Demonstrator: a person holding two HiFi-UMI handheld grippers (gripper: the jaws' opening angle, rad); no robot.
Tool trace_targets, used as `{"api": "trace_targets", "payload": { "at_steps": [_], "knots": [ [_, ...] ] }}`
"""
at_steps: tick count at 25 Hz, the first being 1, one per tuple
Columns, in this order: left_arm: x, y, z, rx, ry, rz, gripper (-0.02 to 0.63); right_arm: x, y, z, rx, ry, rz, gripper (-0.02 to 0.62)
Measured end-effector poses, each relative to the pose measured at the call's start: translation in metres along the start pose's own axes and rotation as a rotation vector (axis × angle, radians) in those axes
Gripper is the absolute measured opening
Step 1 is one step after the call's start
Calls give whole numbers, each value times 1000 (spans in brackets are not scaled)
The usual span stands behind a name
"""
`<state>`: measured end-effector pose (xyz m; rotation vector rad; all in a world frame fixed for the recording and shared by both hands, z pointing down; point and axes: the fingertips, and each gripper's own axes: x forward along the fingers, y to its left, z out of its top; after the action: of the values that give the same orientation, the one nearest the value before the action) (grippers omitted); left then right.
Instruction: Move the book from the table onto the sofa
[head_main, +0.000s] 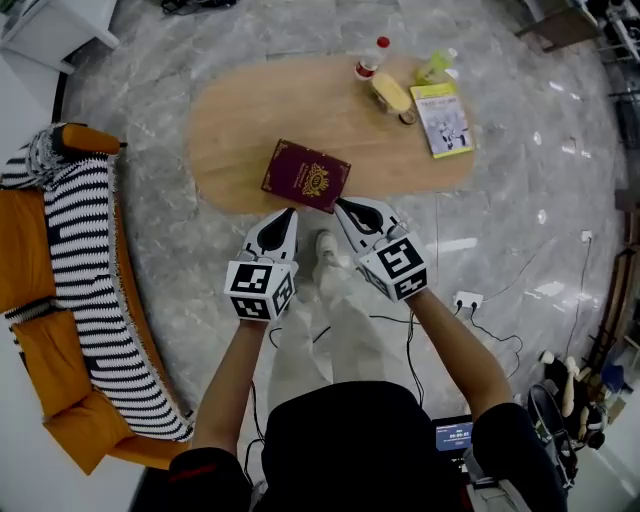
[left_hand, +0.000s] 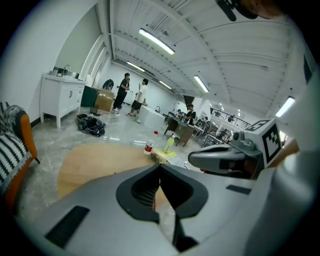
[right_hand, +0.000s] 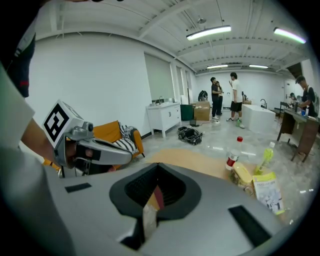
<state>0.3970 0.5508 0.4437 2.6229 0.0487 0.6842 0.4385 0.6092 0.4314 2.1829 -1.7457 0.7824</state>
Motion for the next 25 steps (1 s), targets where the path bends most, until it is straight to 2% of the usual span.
{"api": "trace_targets", "payload": {
  "at_steps": [4, 9, 12, 17, 25],
  "knots": [
    [23, 10, -19, -153, -22, -8, 17, 18, -10, -32, 21, 47, 23, 9],
    [51, 28, -41, -208, -38, 14, 17, 40, -21, -63, -35, 108, 55, 9],
    [63, 43, -56, -183, -12, 39, 17, 53, -28, -79, -66, 139, 67, 9],
    [85, 71, -85, -128, 84, 62, 17, 75, -39, -111, -90, 216, 91, 9],
    [118, 118, -121, -175, 178, 88, 18, 113, -80, -159, -22, 321, 55, 8]
  ]
}}
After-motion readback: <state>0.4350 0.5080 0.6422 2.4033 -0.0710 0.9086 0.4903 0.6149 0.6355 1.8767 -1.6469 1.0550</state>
